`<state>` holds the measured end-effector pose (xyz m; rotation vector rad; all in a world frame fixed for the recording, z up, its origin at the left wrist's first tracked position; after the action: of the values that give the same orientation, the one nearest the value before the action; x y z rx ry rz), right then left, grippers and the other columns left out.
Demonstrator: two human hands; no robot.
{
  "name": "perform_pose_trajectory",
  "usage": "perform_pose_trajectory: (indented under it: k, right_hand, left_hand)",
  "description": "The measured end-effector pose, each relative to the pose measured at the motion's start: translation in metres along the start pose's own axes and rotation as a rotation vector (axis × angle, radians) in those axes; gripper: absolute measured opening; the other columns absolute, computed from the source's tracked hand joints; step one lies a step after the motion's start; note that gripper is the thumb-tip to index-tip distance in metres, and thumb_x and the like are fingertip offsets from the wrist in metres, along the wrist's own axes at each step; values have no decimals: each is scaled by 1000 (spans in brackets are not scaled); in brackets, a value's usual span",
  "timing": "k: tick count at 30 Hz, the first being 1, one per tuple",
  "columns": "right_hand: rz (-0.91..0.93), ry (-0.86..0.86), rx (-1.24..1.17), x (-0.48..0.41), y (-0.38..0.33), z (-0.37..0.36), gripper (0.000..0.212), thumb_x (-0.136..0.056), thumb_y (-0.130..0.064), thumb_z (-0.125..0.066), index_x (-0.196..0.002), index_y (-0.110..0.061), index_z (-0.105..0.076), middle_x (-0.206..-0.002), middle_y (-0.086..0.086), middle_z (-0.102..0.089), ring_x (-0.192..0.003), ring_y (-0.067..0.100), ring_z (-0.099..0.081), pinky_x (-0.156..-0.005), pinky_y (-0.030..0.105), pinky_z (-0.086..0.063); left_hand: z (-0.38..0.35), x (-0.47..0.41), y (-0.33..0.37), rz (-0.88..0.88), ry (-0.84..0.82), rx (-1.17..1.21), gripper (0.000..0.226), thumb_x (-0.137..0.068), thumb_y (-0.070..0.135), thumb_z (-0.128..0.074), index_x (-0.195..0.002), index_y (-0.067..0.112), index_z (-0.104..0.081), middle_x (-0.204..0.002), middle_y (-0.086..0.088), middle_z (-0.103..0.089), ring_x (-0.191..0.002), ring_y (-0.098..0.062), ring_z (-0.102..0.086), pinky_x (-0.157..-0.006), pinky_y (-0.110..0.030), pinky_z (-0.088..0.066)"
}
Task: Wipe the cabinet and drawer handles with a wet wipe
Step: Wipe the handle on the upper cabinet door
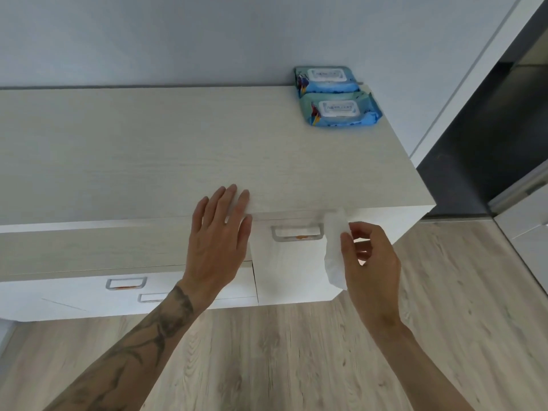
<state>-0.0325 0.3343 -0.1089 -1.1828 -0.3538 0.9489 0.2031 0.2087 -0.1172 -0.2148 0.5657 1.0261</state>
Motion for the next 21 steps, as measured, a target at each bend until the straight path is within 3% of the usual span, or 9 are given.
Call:
perform_pose_trajectory:
  k: [4, 11, 14, 17, 21]
  right_hand:
    - [101, 14, -23, -6, 16, -20, 31, -105, -20, -63, -122, -45, -59, -105, -20, -66, -87, 8, -70, -72, 9, -51]
    - [302, 41, 144, -8, 59, -43, 36, -99, -3, -68, -127, -25, -75, -109, -11, -61, -91, 4, -67, -71, 9, -49]
    - [448, 106, 172, -11, 68, -47, 26, -99, -11, -72, -124, -16, -78, -108, -7, -59, -88, 3, -63, -74, 7, -48]
    - [519, 99, 154, -11, 71, -50, 22, -98, -28, -76, -119, -22, -79, -112, -9, -60, -94, 5, -63, -69, 11, -48]
    - [677, 162, 217, -19, 67, -49, 14, -93, -24, -77, -106, -23, -83, -110, -10, -69, -103, 20, -61, -80, 14, -47]
  left_hand:
    - [-27, 4, -8, -42, 228, -39, 43, -116, 31, -38, -151, 13, -56, -153, -11, -56, -142, -32, -52, -120, -48, -33]
    - [-55, 3, -18, -96, 536, -51, 37, -111, 27, -49, -139, 12, -68, -139, -9, -68, -126, -30, -60, -112, -43, -32]
    - [-63, 0, -19, -105, 632, -57, 36, -110, 26, -49, -135, 12, -70, -133, -8, -70, -121, -29, -61, -109, -42, -31]
    - [-69, -1, -21, -120, 699, -48, 35, -109, 25, -49, -129, 12, -73, -127, -8, -72, -116, -28, -59, -106, -42, -30]
    - [-75, -3, -20, -126, 776, -46, 33, -108, 25, -49, -126, 11, -73, -121, -8, -72, -110, -27, -55, -104, -42, -29]
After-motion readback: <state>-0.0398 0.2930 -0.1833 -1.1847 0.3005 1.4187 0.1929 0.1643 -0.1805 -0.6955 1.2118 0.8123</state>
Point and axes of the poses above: each hand's wrist, its own x-axis away from the middle knuckle, its own z-axis out of the back of the hand, y = z × x, the point moved 4 cm from there along -x, towards the middle knuckle
